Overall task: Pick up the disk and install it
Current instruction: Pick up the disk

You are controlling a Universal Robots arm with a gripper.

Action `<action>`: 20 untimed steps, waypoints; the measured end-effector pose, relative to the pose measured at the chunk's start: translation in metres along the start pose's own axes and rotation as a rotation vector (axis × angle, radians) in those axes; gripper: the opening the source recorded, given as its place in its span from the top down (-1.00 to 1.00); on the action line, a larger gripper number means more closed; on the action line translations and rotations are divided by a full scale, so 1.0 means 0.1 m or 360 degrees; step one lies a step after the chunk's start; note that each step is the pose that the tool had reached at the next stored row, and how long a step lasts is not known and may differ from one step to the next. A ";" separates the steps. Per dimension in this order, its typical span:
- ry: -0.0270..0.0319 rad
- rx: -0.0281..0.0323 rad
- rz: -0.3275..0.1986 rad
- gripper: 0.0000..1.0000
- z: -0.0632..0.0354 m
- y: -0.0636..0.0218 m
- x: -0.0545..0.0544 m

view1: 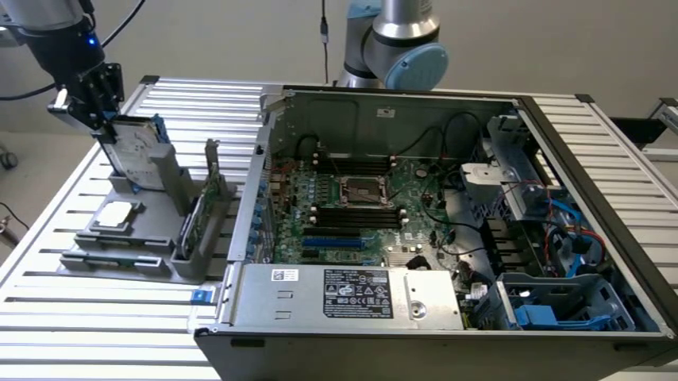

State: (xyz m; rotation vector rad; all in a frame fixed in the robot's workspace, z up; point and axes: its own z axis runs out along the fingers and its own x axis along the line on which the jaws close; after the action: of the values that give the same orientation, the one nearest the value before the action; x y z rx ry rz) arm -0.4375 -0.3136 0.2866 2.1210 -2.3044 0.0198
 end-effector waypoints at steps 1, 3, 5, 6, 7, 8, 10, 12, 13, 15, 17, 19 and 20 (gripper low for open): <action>0.00024 0.00004 0.0000 0.35 0.000 0.000 0.00; 0.00092 0.00006 0.0000 0.35 -0.001 0.000 0.00; 0.00151 0.00012 0.0000 0.35 -0.001 0.000 0.00; 0.00154 0.00012 0.0000 0.35 -0.001 0.000 0.00; 0.00155 0.00011 0.0000 0.35 -0.001 0.000 0.00; 0.00156 0.00011 0.0000 0.35 -0.001 0.000 0.00; 0.00156 0.00011 0.0000 0.35 -0.001 0.000 0.00; 0.00156 0.00011 0.0000 0.35 -0.001 0.000 0.00; 0.00157 0.00011 0.0000 0.35 -0.001 0.000 0.00; 0.00157 0.00011 -0.0001 0.35 -0.001 0.000 0.00; 0.00158 0.00011 -0.0002 0.35 -0.001 0.000 0.00; 0.00157 0.00011 -0.0001 0.35 -0.001 0.000 0.00; 0.00158 0.00011 -0.0001 0.35 -0.001 0.000 0.00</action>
State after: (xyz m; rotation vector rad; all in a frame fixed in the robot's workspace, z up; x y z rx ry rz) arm -0.4375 -0.3136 0.2867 2.1174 -2.2984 0.0311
